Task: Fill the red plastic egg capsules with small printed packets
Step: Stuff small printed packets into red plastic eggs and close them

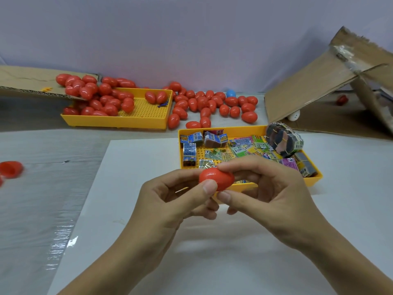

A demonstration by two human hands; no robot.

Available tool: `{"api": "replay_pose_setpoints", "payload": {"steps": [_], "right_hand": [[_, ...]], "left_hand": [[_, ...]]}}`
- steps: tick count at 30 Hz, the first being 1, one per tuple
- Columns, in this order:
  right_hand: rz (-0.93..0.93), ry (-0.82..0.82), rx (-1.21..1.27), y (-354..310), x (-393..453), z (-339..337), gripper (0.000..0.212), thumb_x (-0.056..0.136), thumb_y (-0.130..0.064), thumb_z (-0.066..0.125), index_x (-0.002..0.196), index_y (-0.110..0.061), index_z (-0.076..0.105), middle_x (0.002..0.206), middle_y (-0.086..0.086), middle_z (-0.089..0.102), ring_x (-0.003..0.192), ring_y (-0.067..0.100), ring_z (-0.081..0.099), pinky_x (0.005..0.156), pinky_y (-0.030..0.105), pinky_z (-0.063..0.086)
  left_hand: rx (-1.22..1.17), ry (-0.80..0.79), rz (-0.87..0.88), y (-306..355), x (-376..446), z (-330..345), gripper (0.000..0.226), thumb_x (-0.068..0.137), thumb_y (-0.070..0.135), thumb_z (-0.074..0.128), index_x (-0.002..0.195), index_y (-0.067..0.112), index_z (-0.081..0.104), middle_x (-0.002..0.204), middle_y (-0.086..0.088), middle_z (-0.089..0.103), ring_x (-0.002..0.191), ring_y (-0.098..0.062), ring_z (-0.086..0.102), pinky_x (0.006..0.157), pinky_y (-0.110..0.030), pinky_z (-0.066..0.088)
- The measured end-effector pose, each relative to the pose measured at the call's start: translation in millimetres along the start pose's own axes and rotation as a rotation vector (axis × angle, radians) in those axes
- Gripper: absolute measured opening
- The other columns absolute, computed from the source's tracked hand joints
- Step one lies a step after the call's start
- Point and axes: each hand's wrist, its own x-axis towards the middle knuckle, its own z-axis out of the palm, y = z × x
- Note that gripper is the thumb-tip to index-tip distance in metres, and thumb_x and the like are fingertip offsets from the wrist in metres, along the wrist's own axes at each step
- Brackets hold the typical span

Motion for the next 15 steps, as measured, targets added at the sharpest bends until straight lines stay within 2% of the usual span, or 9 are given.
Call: {"api": "replay_pose_setpoints", "payload": {"steps": [2,4,8,11,15], "right_hand": [[0.006,0.007,0.034,-0.3,0.2,-0.7,0.029,0.076,-0.008,0.078,0.102,-0.017,0.072,0.1,0.003,0.071,0.089,0.023,0.071,0.057,0.031,0.059],[0.032,0.038,0.086,-1.5,1.0,-1.1,0.025,0.077,-0.018,0.078,0.101,-0.016,0.073,0.096,0.005,0.071,0.076,0.018,0.071,0.053,0.029,0.057],[0.082,0.082,0.098,-3.9,2.5,-2.8,0.025,0.078,-0.028,0.078,0.097,-0.012,0.073,0.08,0.005,0.073,0.057,0.015,0.068,0.043,0.027,0.053],[0.061,0.069,0.07,-3.3,2.2,-0.9,0.028,0.076,-0.027,0.071,0.095,-0.006,0.073,0.078,0.008,0.075,0.061,0.024,0.071,0.041,0.028,0.052],[0.043,0.069,0.058,-0.7,1.2,-0.4,0.025,0.075,-0.026,0.073,0.094,-0.01,0.075,0.081,0.008,0.076,0.064,0.027,0.072,0.042,0.028,0.052]], "left_hand": [[0.032,0.003,0.027,0.4,0.0,-1.6,0.035,0.067,0.029,0.08,0.101,0.018,0.079,0.085,-0.014,0.075,0.071,-0.022,0.071,0.065,-0.024,0.056],[0.049,-0.01,0.046,0.5,0.2,-3.1,0.038,0.067,0.027,0.081,0.104,0.022,0.078,0.085,-0.014,0.076,0.07,-0.021,0.07,0.069,-0.024,0.055],[0.044,-0.038,0.066,2.2,0.4,-4.2,0.045,0.065,0.022,0.082,0.109,0.026,0.077,0.091,-0.016,0.076,0.077,-0.026,0.072,0.073,-0.024,0.055],[0.05,-0.054,0.073,3.3,0.5,-4.7,0.047,0.065,0.021,0.083,0.111,0.027,0.076,0.1,-0.017,0.075,0.094,-0.035,0.072,0.079,-0.027,0.056],[0.049,-0.054,0.084,2.7,1.1,-4.6,0.048,0.061,0.026,0.089,0.108,0.026,0.076,0.103,-0.013,0.075,0.098,-0.034,0.072,0.08,-0.028,0.057]]}}
